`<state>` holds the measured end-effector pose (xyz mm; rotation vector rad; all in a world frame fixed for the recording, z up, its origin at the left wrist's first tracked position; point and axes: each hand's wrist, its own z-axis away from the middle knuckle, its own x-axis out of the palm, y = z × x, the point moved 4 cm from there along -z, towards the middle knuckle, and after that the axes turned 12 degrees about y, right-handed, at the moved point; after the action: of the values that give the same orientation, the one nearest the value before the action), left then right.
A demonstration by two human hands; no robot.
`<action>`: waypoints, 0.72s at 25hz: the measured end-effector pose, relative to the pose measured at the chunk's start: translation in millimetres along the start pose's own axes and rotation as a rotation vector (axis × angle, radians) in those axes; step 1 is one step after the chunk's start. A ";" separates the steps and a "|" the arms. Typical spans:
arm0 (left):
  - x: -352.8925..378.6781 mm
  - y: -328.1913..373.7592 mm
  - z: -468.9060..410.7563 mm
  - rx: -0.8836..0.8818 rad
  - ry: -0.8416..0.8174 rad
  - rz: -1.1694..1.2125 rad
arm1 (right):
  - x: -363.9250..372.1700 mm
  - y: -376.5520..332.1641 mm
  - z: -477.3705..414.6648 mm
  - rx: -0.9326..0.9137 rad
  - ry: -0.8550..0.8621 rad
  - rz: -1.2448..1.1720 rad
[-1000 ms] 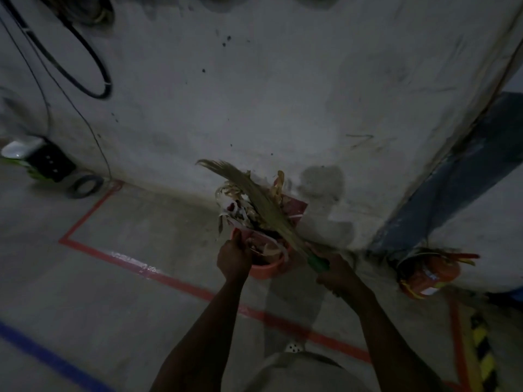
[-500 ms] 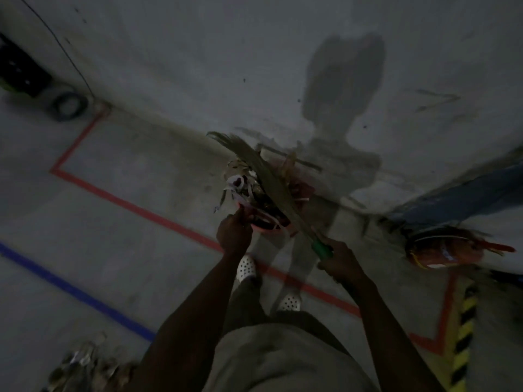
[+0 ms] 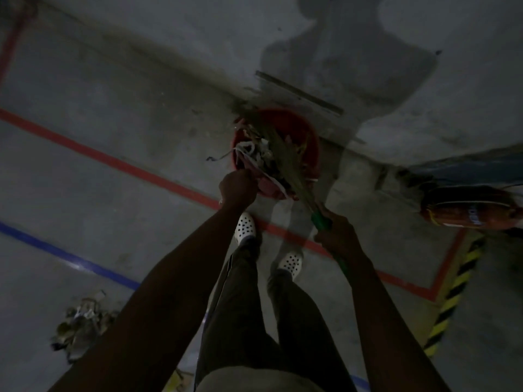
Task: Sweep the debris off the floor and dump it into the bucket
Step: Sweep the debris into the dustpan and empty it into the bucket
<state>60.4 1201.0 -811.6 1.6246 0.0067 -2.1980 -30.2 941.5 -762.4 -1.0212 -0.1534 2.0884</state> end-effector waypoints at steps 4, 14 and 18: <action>32.4 15.3 -40.9 0.026 -0.086 -0.051 | 13.0 -0.4 -31.5 0.050 0.050 0.067; 35.6 16.7 -27.2 0.022 -0.080 -0.080 | -3.8 0.5 -3.7 0.071 0.076 0.164; 36.6 19.5 -16.6 -0.020 -0.115 -0.072 | -2.1 19.6 17.9 0.099 0.074 0.212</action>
<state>73.1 1175.5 -845.9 1.5067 0.0548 -2.3354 -53.9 930.6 -757.4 -1.0931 0.0990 2.2194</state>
